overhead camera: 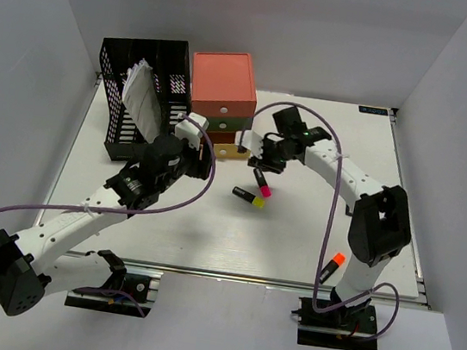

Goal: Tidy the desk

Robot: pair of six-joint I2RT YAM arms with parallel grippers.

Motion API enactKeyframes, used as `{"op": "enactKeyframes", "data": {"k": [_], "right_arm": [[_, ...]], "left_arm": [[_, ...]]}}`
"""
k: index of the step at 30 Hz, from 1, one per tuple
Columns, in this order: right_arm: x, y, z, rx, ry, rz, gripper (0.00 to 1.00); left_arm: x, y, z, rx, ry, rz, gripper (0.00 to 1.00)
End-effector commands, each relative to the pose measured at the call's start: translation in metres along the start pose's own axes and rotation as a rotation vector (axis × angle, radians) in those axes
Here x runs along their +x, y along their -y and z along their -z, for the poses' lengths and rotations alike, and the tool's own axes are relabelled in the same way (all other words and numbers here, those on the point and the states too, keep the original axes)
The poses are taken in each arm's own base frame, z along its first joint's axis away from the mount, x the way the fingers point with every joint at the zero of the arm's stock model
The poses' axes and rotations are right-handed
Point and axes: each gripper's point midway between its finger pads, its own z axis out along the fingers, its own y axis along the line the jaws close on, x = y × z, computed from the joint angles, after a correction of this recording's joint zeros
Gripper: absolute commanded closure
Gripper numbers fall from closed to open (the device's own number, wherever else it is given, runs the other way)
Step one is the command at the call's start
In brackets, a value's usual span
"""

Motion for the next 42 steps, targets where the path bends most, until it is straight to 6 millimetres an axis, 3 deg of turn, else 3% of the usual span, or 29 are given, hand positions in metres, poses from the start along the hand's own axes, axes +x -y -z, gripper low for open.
{"op": "enactKeyframes", "data": {"k": [1, 3, 4, 7, 8, 11, 19, 25, 28, 33, 34, 38, 42], "right_arm": [[-0.051, 0.052, 0.011, 0.175, 0.060, 0.123, 1.00], [-0.064, 0.064, 0.000, 0.202, 0.044, 0.162, 1.00], [-0.083, 0.080, 0.006, 0.249, 0.066, 0.190, 1.00], [-0.088, 0.104, -0.002, 0.307, 0.047, 0.235, 1.00], [-0.104, 0.107, -0.005, 0.343, 0.064, 0.286, 1.00], [-0.116, 0.116, -0.017, 0.382, 0.075, 0.341, 0.98], [-0.135, 0.114, -0.046, 0.385, 0.139, 0.336, 0.97], [-0.132, 0.113, -0.062, 0.392, 0.134, 0.305, 0.88], [-0.127, 0.117, -0.070, 0.407, 0.115, 0.289, 0.73], [-0.119, 0.124, -0.080, 0.433, 0.087, 0.281, 0.62], [-0.119, 0.125, -0.079, 0.440, 0.083, 0.280, 0.54], [-0.118, 0.125, -0.075, 0.449, 0.082, 0.267, 0.38], [-0.121, 0.121, -0.066, 0.453, 0.096, 0.259, 0.38]], "left_arm": [[-0.007, -0.008, 0.007, -0.030, 0.043, -0.003, 0.26], [-0.011, -0.011, 0.010, -0.041, 0.065, 0.002, 0.26], [-0.010, -0.012, 0.010, -0.044, 0.066, 0.002, 0.26], [-0.011, -0.014, 0.011, -0.054, 0.073, 0.001, 0.26], [-0.011, -0.015, 0.011, -0.058, 0.073, -0.002, 0.26], [-0.010, -0.017, 0.011, -0.069, 0.073, -0.005, 0.26], [-0.007, -0.019, 0.009, -0.079, 0.070, -0.011, 0.26], [-0.007, -0.017, 0.008, -0.073, 0.066, -0.012, 0.26], [-0.007, -0.017, 0.008, -0.073, 0.066, -0.012, 0.26], [-0.006, -0.017, 0.008, -0.071, 0.063, -0.011, 0.26], [-0.006, -0.017, 0.008, -0.071, 0.063, -0.011, 0.26], [-0.005, -0.016, 0.008, -0.065, 0.062, -0.010, 0.26], [-0.003, -0.010, 0.006, -0.035, 0.056, -0.009, 0.28]]}}
